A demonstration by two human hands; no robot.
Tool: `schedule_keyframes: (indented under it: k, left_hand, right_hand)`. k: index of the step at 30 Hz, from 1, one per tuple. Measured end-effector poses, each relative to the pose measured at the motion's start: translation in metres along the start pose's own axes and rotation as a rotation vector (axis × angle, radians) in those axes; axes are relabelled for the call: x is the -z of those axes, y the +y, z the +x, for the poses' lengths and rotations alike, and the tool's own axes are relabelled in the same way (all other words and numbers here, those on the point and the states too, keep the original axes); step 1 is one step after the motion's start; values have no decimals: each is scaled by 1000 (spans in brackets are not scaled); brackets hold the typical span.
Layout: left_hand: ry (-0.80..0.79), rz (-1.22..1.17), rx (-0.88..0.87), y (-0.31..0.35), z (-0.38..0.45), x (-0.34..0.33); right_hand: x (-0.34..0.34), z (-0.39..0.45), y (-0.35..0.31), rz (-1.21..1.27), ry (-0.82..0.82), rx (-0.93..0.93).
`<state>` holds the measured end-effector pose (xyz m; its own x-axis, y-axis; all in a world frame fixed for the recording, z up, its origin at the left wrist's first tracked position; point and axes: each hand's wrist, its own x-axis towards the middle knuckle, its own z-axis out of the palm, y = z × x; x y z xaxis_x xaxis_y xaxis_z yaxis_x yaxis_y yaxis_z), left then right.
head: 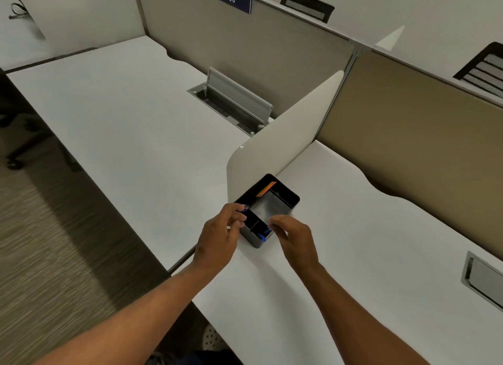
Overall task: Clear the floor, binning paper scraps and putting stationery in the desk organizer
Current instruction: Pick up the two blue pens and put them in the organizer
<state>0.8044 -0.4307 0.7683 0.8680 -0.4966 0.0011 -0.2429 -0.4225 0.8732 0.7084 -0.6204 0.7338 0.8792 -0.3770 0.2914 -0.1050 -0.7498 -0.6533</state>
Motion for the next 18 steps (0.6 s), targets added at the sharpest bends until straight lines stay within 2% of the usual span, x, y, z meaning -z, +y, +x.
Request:
schedule_keyframes:
  k: [6,12,14,18]
  left_hand:
    - [-23,19,13,-2,-4,4]
    - [-23,53,52,-3,-24,11]
    - [-6,66,57,-3,-33,13]
    - [62,66,72,-6,-60,12]
  right_hand:
    - [-20,-16,15,-127,-167,-76]
    - [-18,-22,15,-146,-317,-140]
    - [-11,-25,12,-125,-277,-149]
    - [3,-39,-1,-12,-62,-175]
